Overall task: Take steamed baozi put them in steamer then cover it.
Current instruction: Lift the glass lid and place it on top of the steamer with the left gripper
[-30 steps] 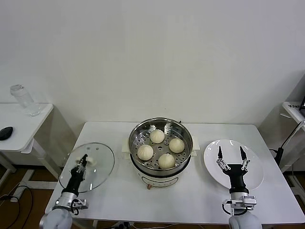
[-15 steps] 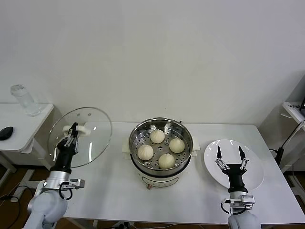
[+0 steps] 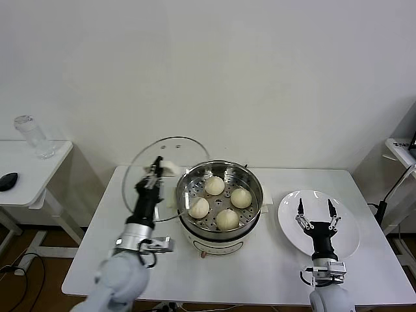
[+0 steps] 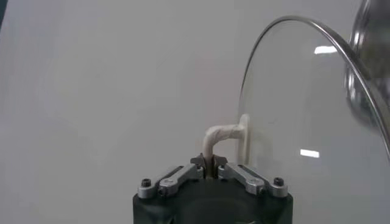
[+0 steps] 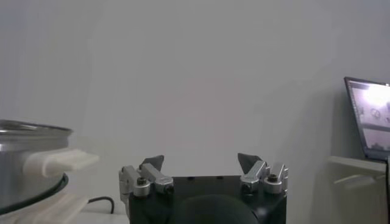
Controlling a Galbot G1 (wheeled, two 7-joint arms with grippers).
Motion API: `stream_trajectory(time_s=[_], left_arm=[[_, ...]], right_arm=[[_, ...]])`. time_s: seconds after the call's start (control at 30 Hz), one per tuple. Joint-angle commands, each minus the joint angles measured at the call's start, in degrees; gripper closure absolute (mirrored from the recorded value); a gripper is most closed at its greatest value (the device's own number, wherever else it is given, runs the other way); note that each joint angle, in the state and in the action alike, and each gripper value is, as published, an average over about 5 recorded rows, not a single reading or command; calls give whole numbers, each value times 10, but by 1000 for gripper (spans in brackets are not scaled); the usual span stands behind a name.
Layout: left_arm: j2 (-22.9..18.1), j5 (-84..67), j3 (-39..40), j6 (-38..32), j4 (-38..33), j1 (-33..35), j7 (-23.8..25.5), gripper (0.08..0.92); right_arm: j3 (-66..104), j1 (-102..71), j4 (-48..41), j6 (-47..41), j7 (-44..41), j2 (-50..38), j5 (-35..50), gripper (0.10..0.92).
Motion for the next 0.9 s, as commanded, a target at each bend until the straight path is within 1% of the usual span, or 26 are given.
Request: stream_trajectory(time_s=[0.03,0.23,0.37,0.73,0.9], left_arm=[[-78,76,166,155,22,-105,124,815],[-97,129,181,168,58,-120,165,815],[-106,161,188,168,75,-126,180,815],[-136,198,199,168,111,-128,178,815],[-157,219,194,159,133,-121,168,815]], right_arm=[[5,5,-13,-4,2,8,-7,203],[6,12,-25,0,1,13,-11,203],[7,16,-30,1,1,15,-12,203],[16,19,-36,2,1,17,-12,203],[17,21,-39,3,1,16,-11,203]])
